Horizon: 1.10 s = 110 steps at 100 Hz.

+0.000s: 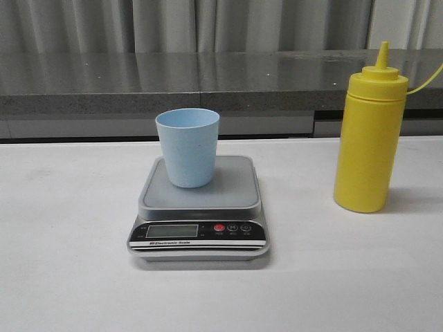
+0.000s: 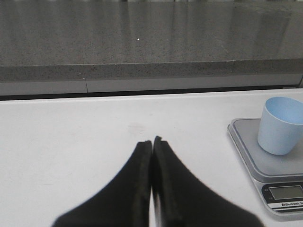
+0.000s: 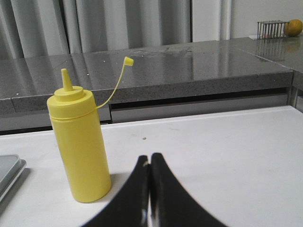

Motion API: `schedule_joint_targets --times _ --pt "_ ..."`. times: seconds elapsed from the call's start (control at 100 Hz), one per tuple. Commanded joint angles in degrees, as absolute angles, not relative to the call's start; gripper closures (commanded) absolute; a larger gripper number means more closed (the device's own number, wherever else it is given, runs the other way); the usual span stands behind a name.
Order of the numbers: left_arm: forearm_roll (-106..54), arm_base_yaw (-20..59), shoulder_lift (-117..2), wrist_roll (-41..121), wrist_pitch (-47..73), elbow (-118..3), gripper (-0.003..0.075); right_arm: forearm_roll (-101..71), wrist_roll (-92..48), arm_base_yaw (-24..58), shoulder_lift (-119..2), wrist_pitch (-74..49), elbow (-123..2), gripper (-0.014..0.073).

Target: Pour seasoning into cup on scale with both arms

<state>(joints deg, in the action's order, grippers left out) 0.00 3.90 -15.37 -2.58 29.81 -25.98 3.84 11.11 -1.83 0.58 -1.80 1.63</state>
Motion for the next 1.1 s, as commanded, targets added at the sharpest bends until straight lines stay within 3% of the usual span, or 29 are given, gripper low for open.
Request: schedule_joint_targets --times 0.0,0.18,0.42,0.77,1.09 --pt "-0.4 3.7 -15.9 -3.1 25.2 -27.4 0.0741 4.4 10.9 -2.1 1.9 2.4 0.5 0.0662" --pt "1.6 3.7 -15.3 -3.1 22.9 -24.9 0.0741 4.4 10.9 -2.1 1.9 2.4 0.5 0.0662" --pt "1.6 2.7 -11.3 -3.1 4.3 -12.0 0.0741 4.4 10.9 -2.1 1.9 2.4 0.5 0.0662" --pt "1.1 0.8 2.1 -3.0 4.6 0.4 0.0741 4.4 10.9 -2.1 1.9 2.4 0.5 0.0662" --pt "0.0 -0.9 2.0 -3.0 2.3 2.3 0.0741 4.4 10.9 -2.1 1.8 2.4 0.5 0.0662"
